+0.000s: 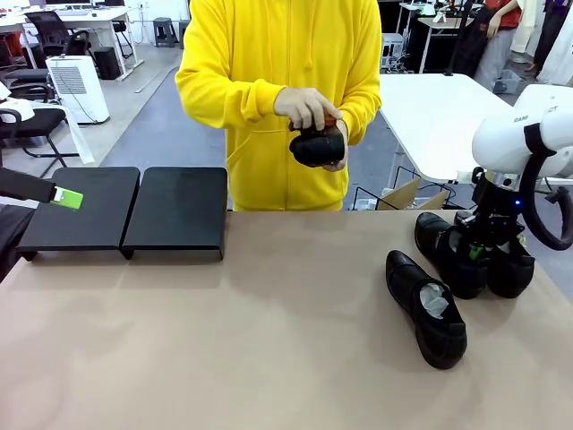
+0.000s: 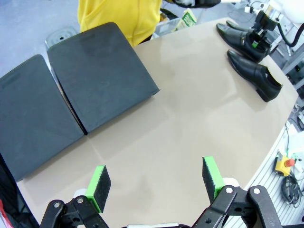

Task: Organize the shoes by placing them on the stand.
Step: Pick up one Shoe and place it in the middle of the table.

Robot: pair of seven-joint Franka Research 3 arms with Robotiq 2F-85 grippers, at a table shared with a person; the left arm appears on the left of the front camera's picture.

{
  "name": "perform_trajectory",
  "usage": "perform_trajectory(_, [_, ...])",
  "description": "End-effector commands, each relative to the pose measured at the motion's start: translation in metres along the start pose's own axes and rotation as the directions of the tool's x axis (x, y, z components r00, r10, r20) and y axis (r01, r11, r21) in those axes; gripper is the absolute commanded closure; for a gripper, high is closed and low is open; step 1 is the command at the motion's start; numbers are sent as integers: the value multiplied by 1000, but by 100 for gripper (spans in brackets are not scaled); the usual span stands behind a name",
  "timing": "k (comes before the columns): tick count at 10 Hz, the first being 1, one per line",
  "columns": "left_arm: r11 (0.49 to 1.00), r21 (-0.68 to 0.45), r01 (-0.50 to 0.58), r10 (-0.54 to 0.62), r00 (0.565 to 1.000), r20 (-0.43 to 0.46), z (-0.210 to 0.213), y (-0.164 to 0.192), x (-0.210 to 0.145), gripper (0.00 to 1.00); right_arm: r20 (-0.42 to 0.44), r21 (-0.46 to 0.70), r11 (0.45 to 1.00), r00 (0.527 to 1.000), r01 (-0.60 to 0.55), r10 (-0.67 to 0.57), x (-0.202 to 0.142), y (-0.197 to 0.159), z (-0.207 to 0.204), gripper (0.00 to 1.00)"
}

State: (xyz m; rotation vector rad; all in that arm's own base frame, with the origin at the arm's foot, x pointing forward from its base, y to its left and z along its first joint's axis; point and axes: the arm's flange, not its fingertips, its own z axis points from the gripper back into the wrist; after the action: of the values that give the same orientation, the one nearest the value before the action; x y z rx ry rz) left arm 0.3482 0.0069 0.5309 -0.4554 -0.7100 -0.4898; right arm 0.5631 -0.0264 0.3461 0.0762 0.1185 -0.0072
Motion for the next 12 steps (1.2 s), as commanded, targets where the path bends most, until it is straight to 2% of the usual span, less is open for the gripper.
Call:
perform_trajectory(1, [1000, -13, 8, -7, 1000, 7, 0, 0, -2, 0, -25, -7, 1000, 1000, 15, -15, 4, 7, -1, 100])
perform_trajectory(2, [1000, -13, 8, -7, 1000, 7, 0, 0, -2, 0, 36, 1, 1000, 999, -2, 2, -11, 15, 19, 100])
perform_trajectory(3, [1000, -13, 8, -7, 1000, 7, 0, 0, -2, 0, 138, 1, 1000, 990, -2, 2, -28, 25, 44, 100])
perform_trajectory(5, [1000, -13, 8, -7, 1000, 7, 0, 0, -2, 0, 294, -4, 999, 955, -50, 49, -66, 46, 87, 100])
perform_trajectory(7, [1000, -13, 8, -7, 1000, 7, 0, 0, -2, 0, 330, 56, 991, 939, -122, 97, -98, 59, 107, 100])
perform_trajectory(8, [1000, -13, 8, -7, 1000, 7, 0, 0, -2, 0, 292, 45, 993, 952, -112, 94, -113, 65, 110, 100])
perform_trajectory(9, [1000, -13, 8, -7, 1000, 7, 0, 0, -2, 0, 297, 10, 997, 952, -83, 76, -79, 57, 114, 100])
perform_trajectory(12, [1000, -13, 8, -7, 1000, 7, 0, 0, -2, 0, 297, 10, 997, 952, -83, 76, -79, 57, 114, 100])
